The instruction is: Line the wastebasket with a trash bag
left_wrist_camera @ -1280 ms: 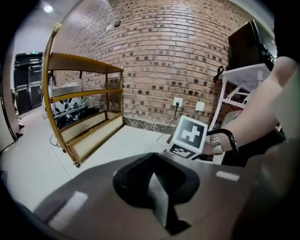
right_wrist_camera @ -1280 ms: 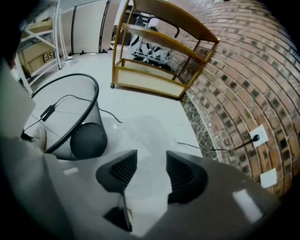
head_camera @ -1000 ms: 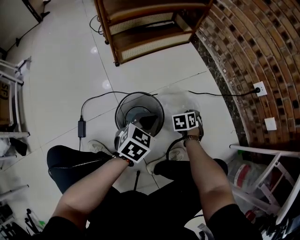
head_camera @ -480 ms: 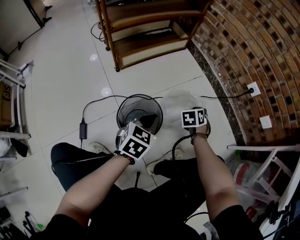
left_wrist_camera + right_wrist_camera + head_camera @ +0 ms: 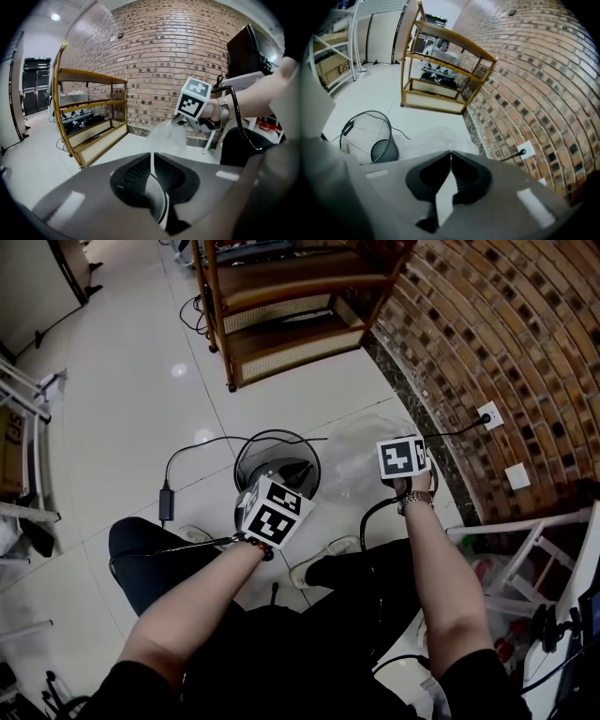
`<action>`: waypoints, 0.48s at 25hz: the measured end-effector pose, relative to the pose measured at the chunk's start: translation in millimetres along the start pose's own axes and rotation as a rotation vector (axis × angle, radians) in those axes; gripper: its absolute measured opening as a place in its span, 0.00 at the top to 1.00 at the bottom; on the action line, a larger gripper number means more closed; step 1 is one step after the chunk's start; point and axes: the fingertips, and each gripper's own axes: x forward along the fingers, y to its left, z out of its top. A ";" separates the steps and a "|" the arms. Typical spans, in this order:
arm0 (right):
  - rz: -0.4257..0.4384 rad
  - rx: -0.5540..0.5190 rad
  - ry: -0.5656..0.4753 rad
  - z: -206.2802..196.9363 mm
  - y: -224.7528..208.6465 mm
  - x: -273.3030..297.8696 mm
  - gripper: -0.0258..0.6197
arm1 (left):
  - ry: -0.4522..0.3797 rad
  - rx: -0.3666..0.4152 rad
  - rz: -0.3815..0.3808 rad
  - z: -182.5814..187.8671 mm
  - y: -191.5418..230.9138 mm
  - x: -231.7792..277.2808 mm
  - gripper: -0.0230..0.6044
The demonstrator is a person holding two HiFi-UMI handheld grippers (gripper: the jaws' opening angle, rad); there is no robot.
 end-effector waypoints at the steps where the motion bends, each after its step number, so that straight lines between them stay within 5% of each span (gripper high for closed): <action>1: 0.000 -0.003 -0.009 5.4 -3.4 -7.7 0.96 | -0.004 -0.007 -0.002 0.8 -0.1 -0.8 0.95; 12: -0.007 0.036 -0.099 59.5 -40.6 -94.8 0.96 | 0.006 -0.201 -0.038 -15.3 -6.5 -3.2 0.64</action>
